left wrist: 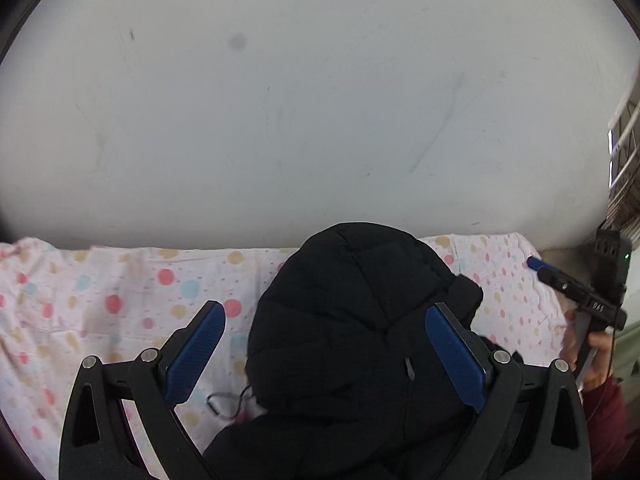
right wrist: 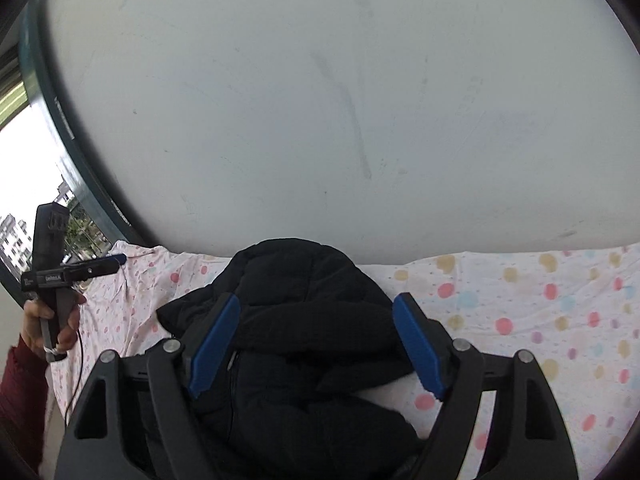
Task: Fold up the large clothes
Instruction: 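Grasp the jacket hem with both tools and lift it toward the hood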
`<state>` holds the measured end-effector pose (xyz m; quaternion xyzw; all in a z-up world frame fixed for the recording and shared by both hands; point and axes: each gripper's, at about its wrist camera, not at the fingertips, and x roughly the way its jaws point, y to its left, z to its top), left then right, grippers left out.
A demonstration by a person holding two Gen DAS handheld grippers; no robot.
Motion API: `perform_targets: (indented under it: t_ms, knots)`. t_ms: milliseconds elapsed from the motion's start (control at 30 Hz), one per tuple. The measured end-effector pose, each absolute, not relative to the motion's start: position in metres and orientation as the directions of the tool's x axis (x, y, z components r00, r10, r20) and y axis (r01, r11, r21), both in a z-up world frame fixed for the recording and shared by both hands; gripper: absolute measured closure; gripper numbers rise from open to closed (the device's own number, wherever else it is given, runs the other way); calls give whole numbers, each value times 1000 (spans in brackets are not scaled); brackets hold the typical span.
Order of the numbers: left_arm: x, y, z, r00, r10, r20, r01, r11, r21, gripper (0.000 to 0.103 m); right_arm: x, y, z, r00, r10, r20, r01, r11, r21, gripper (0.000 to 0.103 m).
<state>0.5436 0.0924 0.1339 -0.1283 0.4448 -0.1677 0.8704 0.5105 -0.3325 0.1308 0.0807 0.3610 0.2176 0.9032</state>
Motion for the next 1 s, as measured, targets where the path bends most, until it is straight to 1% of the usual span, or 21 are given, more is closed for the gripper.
perform_targets:
  t_ms: [133, 233, 333, 433, 567, 700, 833, 867, 900, 933, 967, 1000]
  knots:
    - [585, 87, 103, 507, -497, -704, 147, 855, -497, 4, 565, -321, 98, 568, 517, -640, -308, 855, 417, 24]
    - [609, 80, 76, 474, -522, -709, 122, 836, -534, 4, 597, -310, 79, 527, 507, -682, -284, 861, 422, 24]
    - [629, 76, 55, 443, -553, -706, 94, 812, -576, 4, 621, -305, 66, 491, 532, -690, -268, 846, 461, 24]
    - [643, 78, 39, 431, -586, -686, 46, 774, -632, 4, 638, -295, 56, 459, 515, -724, -271, 857, 438, 24]
    - [652, 67, 26, 387, -587, -711, 23, 777, -629, 4, 653, -280, 43, 409, 515, -753, -275, 857, 437, 23]
    - [651, 54, 10, 335, -580, -742, 40, 796, -604, 4, 657, -263, 27, 353, 476, -806, -276, 876, 396, 23]
    - [645, 66, -6, 320, -604, -730, -3, 769, -639, 4, 655, -258, 12, 339, 475, -812, -255, 877, 407, 24]
    - [644, 70, -11, 316, -609, -727, -17, 763, -646, 5, 654, -258, 12, 346, 472, -811, -255, 879, 403, 25]
    - [642, 72, -13, 321, -611, -724, -25, 759, -651, 6, 652, -258, 12, 353, 460, -815, -251, 886, 391, 31]
    - [639, 74, -15, 328, -617, -715, -22, 752, -659, 16, 651, -258, 12, 358, 450, -818, -247, 891, 382, 49]
    - [638, 74, -17, 329, -624, -709, -21, 746, -666, 32, 648, -257, 12, 355, 450, -820, -250, 890, 380, 61]
    - [637, 74, -18, 324, -633, -703, -20, 738, -674, 39, 645, -256, 14, 358, 446, -820, -254, 892, 374, 66]
